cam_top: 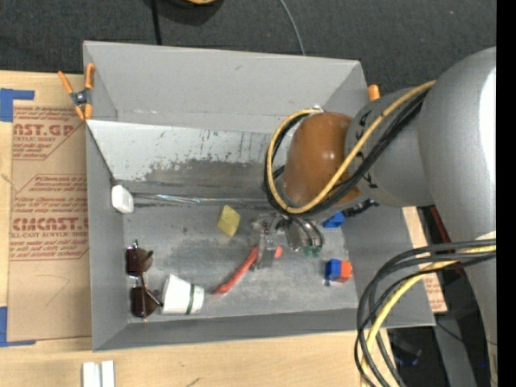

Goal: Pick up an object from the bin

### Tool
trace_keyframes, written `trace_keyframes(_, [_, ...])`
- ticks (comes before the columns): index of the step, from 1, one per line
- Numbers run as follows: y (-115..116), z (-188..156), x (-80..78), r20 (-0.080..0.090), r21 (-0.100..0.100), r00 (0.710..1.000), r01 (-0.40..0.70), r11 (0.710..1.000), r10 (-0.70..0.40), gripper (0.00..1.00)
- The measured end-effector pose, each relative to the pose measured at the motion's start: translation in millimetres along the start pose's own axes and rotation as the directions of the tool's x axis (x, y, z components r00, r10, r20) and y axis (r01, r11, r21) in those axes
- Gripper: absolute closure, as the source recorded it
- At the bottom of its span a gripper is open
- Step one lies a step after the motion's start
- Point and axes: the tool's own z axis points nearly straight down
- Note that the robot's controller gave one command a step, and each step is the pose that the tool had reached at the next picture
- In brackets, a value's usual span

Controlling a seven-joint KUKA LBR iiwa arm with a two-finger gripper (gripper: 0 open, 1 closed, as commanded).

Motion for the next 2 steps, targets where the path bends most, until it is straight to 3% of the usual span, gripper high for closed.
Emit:
trace_keyframes(1, [0,-2,-0.1,-0.003,0.0,1.0,0.002,1.0,-0.002,1.0])
trace_keyframes(2, [-3,-27,-3.8,0.002,0.001,1.0,0.012,1.0,-0.012,1.0])
